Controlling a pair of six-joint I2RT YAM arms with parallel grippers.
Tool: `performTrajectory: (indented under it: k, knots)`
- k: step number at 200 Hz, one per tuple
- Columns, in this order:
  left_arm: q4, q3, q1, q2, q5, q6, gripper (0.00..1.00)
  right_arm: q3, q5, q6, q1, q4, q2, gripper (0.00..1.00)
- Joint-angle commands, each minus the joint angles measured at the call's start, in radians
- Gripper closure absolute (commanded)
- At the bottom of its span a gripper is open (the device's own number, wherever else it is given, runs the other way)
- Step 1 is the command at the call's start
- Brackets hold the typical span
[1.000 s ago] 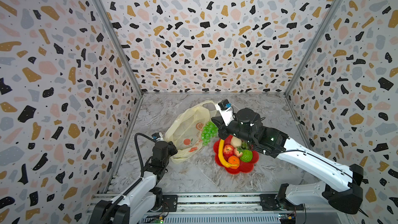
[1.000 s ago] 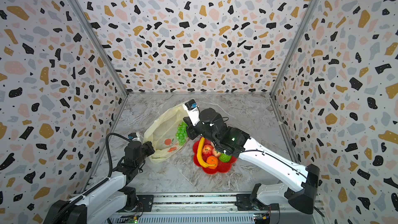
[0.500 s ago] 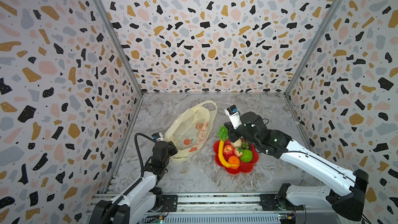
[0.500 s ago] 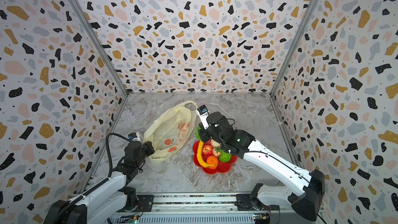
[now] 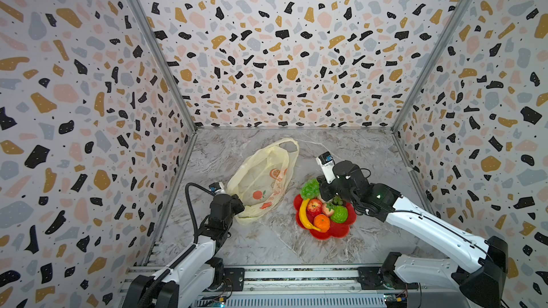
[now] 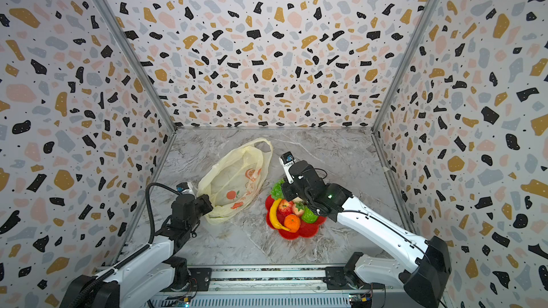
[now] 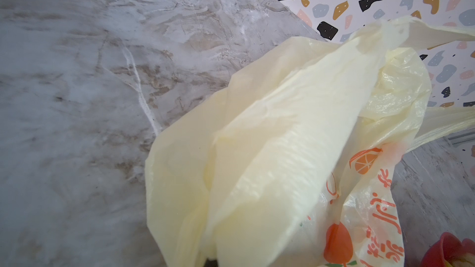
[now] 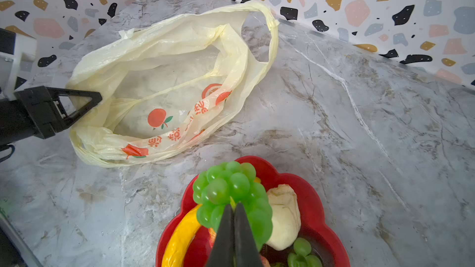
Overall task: Take fruits out of the plastic bag
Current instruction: Place the fruit on the plate.
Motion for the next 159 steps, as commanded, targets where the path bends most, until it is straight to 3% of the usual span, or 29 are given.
performTrajectory:
  k: [1,100,159]
  knots:
    - [0.032,0.018,-0.005,-0.005,-0.003,0.014,1.0,-0.002,0.024,0.032,-0.034,0.0,-0.044,1.0]
    - [0.031,0.016,-0.005,-0.009,-0.005,0.016,1.0,-0.101,-0.073,0.076,-0.191,-0.025,-0.091,1.0]
    - [0.034,0.015,-0.005,-0.004,-0.008,0.014,1.0,-0.189,-0.113,0.104,-0.218,-0.021,-0.111,1.0]
